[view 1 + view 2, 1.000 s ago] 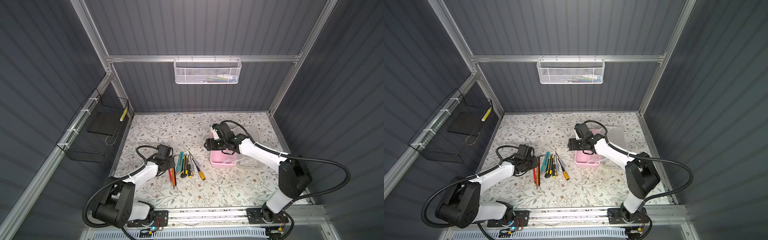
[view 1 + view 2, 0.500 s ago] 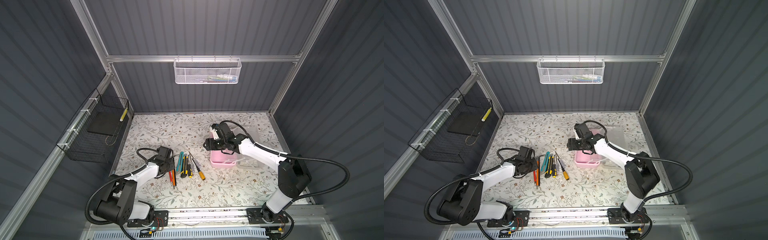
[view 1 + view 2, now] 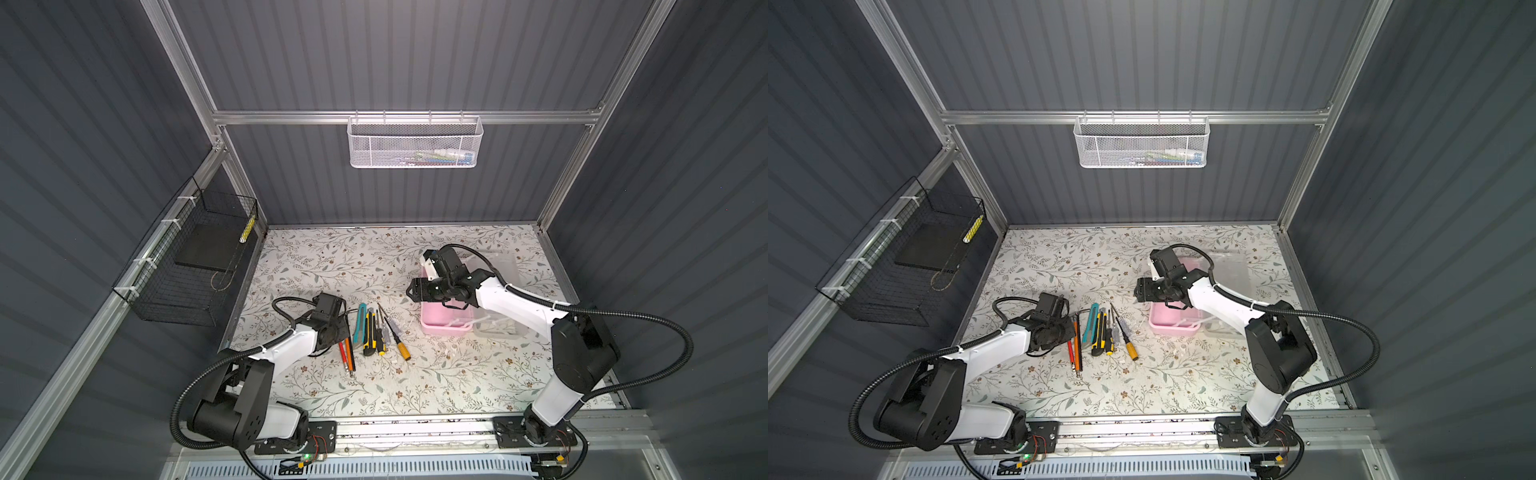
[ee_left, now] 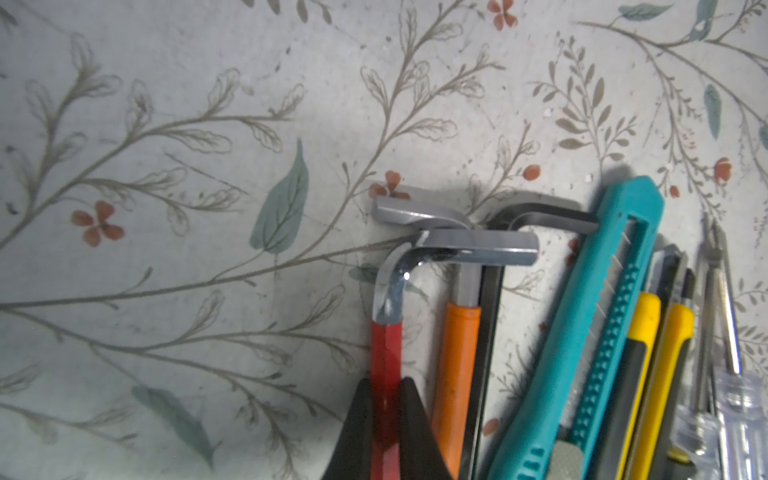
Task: Pack the tool kit
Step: 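Lower the left gripper and grasp the red-handled hex key, then lift the red-handled hex key and carry it over the pink box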
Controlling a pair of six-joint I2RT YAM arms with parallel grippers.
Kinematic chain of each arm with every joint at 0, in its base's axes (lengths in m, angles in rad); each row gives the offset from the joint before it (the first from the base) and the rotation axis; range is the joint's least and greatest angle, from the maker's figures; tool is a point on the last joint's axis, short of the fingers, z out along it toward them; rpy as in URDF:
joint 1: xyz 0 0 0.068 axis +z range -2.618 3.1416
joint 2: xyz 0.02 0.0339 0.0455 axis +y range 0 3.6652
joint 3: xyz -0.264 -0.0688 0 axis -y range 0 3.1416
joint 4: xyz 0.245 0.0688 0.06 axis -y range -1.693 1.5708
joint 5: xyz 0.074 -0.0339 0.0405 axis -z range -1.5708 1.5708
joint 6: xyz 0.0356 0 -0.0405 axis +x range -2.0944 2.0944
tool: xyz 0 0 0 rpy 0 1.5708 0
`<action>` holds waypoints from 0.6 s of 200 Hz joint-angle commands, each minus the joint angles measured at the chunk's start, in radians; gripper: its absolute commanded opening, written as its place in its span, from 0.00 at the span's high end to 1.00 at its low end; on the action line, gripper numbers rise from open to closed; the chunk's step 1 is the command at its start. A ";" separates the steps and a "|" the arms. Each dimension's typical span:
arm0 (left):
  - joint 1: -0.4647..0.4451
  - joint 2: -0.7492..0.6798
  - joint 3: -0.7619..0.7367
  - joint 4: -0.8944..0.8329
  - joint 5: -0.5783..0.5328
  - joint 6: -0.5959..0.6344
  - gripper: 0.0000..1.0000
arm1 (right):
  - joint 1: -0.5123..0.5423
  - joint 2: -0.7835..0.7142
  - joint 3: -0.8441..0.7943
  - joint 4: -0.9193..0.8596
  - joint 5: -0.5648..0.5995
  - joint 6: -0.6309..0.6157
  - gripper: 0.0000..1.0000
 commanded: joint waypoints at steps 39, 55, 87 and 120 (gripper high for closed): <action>0.001 0.034 0.071 -0.094 -0.038 0.039 1.00 | -0.023 -0.011 -0.032 0.043 -0.048 0.022 0.30; 0.001 0.028 0.095 -0.107 -0.044 0.053 1.00 | -0.026 -0.016 -0.038 0.049 -0.052 0.027 0.30; 0.001 0.007 0.136 -0.129 -0.044 0.080 1.00 | -0.037 -0.027 -0.046 0.063 -0.058 0.033 0.30; 0.001 -0.026 0.186 -0.149 -0.006 0.096 1.00 | -0.046 -0.048 -0.060 0.084 -0.068 0.048 0.30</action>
